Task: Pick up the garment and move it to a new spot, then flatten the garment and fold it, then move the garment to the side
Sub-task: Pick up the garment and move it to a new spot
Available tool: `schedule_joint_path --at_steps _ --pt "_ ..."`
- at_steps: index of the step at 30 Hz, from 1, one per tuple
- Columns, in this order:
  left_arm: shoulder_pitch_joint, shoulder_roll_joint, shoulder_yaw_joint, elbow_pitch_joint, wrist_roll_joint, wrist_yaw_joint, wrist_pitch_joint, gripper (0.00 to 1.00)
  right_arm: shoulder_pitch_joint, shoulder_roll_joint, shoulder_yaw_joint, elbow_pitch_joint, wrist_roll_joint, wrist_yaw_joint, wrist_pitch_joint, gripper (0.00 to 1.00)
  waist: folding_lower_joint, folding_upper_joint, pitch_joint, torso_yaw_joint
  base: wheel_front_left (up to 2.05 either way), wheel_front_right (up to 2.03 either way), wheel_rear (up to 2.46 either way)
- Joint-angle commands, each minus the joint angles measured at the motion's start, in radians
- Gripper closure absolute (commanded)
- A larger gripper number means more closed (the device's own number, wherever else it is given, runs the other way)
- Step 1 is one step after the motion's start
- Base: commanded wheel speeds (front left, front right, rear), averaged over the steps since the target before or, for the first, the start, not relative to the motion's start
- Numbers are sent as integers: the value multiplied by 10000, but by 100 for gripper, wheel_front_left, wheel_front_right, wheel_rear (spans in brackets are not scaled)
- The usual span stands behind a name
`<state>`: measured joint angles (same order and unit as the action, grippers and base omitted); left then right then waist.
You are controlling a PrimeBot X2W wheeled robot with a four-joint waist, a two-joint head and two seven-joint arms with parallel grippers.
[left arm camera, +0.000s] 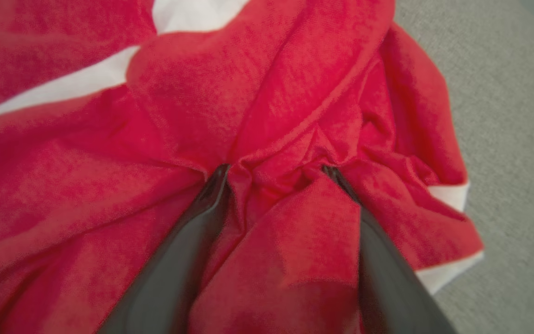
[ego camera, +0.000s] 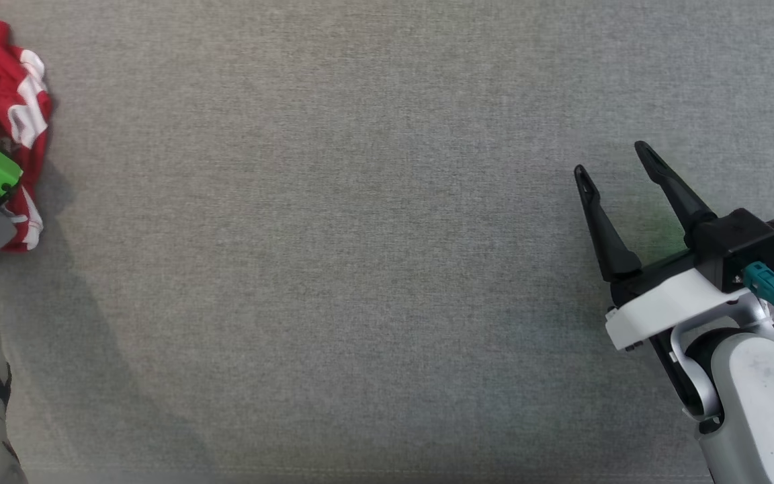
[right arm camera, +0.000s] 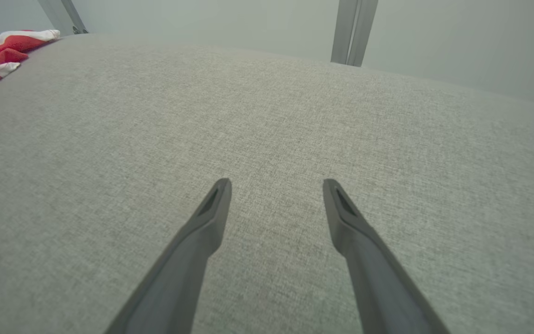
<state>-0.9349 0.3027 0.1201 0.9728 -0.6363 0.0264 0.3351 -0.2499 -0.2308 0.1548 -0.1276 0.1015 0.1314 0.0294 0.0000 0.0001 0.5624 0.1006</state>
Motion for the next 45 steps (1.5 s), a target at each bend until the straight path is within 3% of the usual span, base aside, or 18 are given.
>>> schedule_joint_path --at_steps 1,2,7,12,19,26,33,37,45 --pt "229 -427 -210 252 -43 -44 137 54 37 36 -37 -58 -71 -17 18 0 0 -1 427 -513 0 0 0" --pt "239 -447 -289 188 27 -46 99 100 16 73 -27 -78 -91 -16 6 0 0 -1 358 -491 0 0 0" --pt "351 -316 -436 -273 218 -196 -342 100 -109 212 132 204 95 -16 -152 0 0 -1 -280 -405 0 0 0" --pt "86 444 -455 -1327 569 -370 -1261 100 -134 476 323 777 240 -16 -481 0 0 -1 -1429 -430 0 0 0" --pt "-348 867 -1205 -3166 1215 -978 -1622 100 86 913 489 1720 513 -17 -1007 0 0 -1 -3138 -831 0 0 0" --pt "-398 32 -2516 -5451 1369 -1308 -1199 100 467 1183 204 2101 560 -16 -1256 0 0 -1 -4111 -1666 0 0 0" --pt "200 -1455 -3912 -6897 1102 -1423 -657 100 680 1363 25 2097 502 -16 -1297 0 0 -1 -4244 -2912 0 0 0" --pt "566 -1974 -4882 -6999 981 -1495 -430 100 662 1410 38 2084 516 -17 -1322 0 0 -1 -4036 -3664 0 0 0" --pt "1354 -2189 -6320 -5884 1187 -1531 -278 100 534 1582 -34 2131 634 -16 -1564 0 0 -1 -3274 -4764 0 0 0"
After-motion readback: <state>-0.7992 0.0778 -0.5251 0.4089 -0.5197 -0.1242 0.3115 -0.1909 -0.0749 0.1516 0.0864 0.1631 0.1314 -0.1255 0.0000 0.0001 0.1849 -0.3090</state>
